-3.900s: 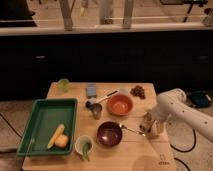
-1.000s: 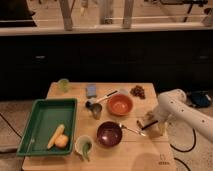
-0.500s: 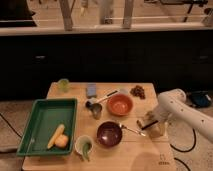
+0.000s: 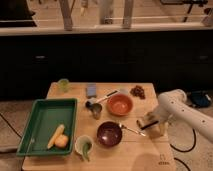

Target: Place eraser in purple bowl

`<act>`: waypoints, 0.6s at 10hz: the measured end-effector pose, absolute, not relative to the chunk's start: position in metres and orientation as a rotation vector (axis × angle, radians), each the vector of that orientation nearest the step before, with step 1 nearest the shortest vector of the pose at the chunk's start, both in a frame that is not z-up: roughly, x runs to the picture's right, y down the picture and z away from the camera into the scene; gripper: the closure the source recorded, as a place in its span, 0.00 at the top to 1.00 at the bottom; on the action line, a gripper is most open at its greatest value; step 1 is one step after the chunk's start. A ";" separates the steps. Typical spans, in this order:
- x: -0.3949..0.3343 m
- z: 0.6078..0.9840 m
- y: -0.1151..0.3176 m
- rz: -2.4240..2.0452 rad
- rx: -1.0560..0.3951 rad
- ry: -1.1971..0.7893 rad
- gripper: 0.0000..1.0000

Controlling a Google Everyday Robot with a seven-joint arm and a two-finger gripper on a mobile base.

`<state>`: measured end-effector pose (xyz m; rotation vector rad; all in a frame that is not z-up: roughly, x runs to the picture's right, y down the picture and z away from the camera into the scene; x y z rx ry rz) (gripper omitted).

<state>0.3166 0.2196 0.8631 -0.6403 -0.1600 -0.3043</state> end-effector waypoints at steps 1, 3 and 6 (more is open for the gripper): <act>0.312 0.861 0.220 -0.314 -0.640 -0.174 0.80; 0.307 0.860 0.220 -0.329 -0.638 -0.189 0.80; 0.296 0.860 0.217 -0.357 -0.646 -0.200 0.68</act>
